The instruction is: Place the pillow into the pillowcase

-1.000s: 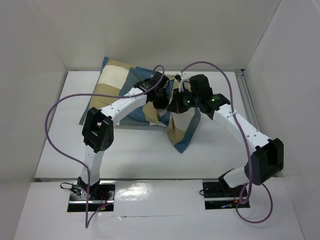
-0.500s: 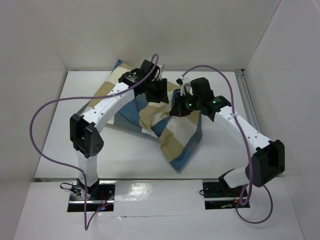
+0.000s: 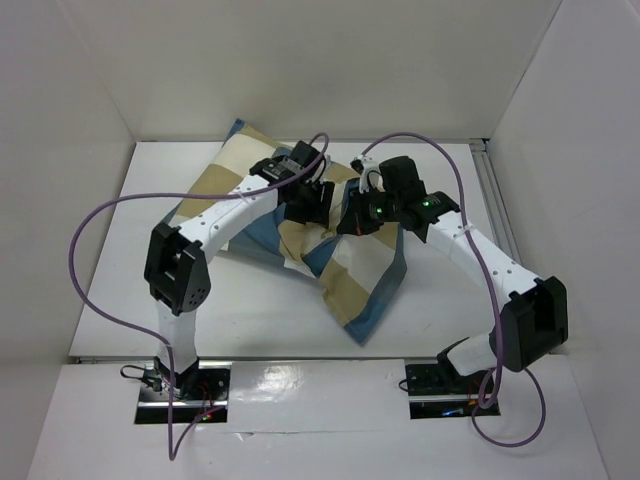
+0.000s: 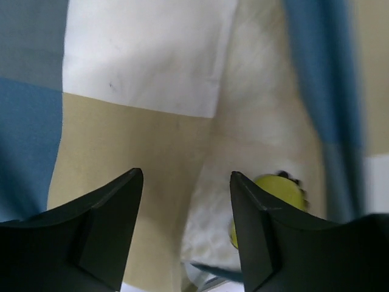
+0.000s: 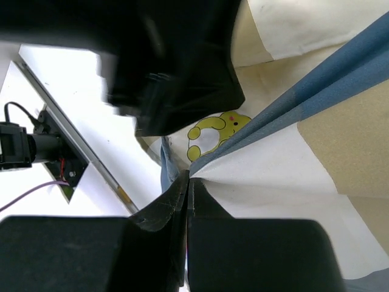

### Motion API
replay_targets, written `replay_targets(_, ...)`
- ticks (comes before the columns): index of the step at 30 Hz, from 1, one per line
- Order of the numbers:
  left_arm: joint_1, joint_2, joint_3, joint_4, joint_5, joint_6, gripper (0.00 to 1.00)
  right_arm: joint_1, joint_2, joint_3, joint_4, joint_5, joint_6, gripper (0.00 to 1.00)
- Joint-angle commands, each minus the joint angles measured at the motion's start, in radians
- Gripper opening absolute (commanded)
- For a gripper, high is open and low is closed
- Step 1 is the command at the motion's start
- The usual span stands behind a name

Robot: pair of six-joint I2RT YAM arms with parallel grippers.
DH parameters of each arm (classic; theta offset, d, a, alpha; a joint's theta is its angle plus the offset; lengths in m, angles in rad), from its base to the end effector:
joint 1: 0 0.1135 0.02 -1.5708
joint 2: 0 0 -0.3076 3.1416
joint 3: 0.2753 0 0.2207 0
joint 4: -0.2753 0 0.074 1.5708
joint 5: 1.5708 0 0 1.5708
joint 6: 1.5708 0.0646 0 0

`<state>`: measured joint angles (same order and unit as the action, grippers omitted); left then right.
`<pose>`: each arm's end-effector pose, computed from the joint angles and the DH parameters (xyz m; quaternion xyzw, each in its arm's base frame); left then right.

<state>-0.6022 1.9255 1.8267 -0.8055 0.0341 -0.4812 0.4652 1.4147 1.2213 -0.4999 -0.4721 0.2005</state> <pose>0.3529 -0.2453 0.3318 0.0627 0.9428 -0.1824 0.2719 0.2490 0.1578 0.3514 -0.2146 0.8594 0.3350 0.3212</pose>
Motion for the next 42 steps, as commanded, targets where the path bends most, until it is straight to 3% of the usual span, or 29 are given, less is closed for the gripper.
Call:
replay_targets(1,-0.01,0.035,-0.02,-0.026,-0.057,0.033,0.7,0.004,-0.003,0.026,0.057,-0.036,0.01,0.0)
replay_targets(2,-0.01,0.047,-0.032,-0.026,-0.069,0.033,0.64,0.004,0.006,0.035,0.057,-0.036,0.01,0.0)
replay_targets(3,-0.01,0.047,-0.032,-0.026,-0.079,0.033,0.39,0.004,0.006,0.035,0.057,-0.036,0.01,0.0)
replay_targets(5,-0.01,0.058,0.011,-0.061,-0.092,0.02,0.01,0.004,0.018,0.047,0.057,-0.048,0.01,0.0)
replay_targets(13,0.001,-0.072,0.085,-0.075,-0.056,-0.048,0.0,0.052,0.15,0.13,0.178,-0.057,0.025,0.0)
replay_targets(16,0.039,-0.127,0.085,-0.064,-0.01,-0.1,0.0,0.052,0.225,0.139,0.244,0.025,0.08,0.0)
replay_targets(18,0.068,-0.138,0.076,-0.052,-0.01,-0.138,0.0,0.052,0.267,0.174,0.227,0.097,0.121,0.19)
replay_targets(20,0.087,-0.151,0.075,-0.052,0.003,-0.16,0.0,0.052,0.244,0.166,0.242,0.139,0.143,0.46)
replay_targets(21,0.087,-0.151,0.075,-0.041,0.018,-0.16,0.0,0.052,0.178,0.12,0.254,0.165,0.166,0.7)
replay_targets(22,0.087,-0.151,0.075,-0.041,0.033,-0.16,0.0,0.052,0.141,0.1,0.254,0.247,0.178,0.77)
replay_targets(25,0.076,-0.105,0.111,-0.02,0.084,-0.123,0.0,0.038,-0.019,0.013,0.204,0.431,0.232,0.84)
replay_targets(28,0.039,-0.034,0.175,-0.011,0.131,-0.112,0.0,-0.003,-0.178,-0.103,0.132,0.559,0.31,0.84)
replay_targets(32,-0.016,0.097,0.293,0.055,0.183,-0.123,0.0,-0.063,-0.276,-0.207,-0.032,0.613,0.408,0.87)
replay_targets(34,-0.054,0.174,0.449,0.069,0.228,-0.103,0.0,-0.083,-0.304,-0.261,-0.091,0.613,0.438,0.87)
replay_targets(35,-0.054,0.275,0.526,0.036,0.248,-0.062,0.08,-0.101,-0.313,-0.276,-0.101,0.58,0.438,0.87)
replay_targets(36,-0.063,0.327,0.712,-0.019,0.291,-0.034,0.53,-0.115,-0.328,-0.285,-0.114,0.579,0.454,0.88)
replay_targets(37,-0.05,0.367,0.78,-0.084,0.291,-0.034,0.69,-0.115,-0.329,-0.286,-0.114,0.579,0.455,0.88)
replay_targets(39,-0.018,0.307,0.749,-0.156,0.259,-0.02,0.81,-0.115,-0.352,-0.295,-0.132,0.589,0.467,0.88)
replay_targets(41,0.06,0.152,0.413,-0.112,0.169,-0.049,0.82,-0.125,-0.372,-0.322,-0.117,0.576,0.476,0.9)
replay_targets(42,0.096,-0.02,0.287,-0.063,0.091,-0.074,0.81,-0.125,-0.372,-0.335,-0.117,0.585,0.493,0.9)
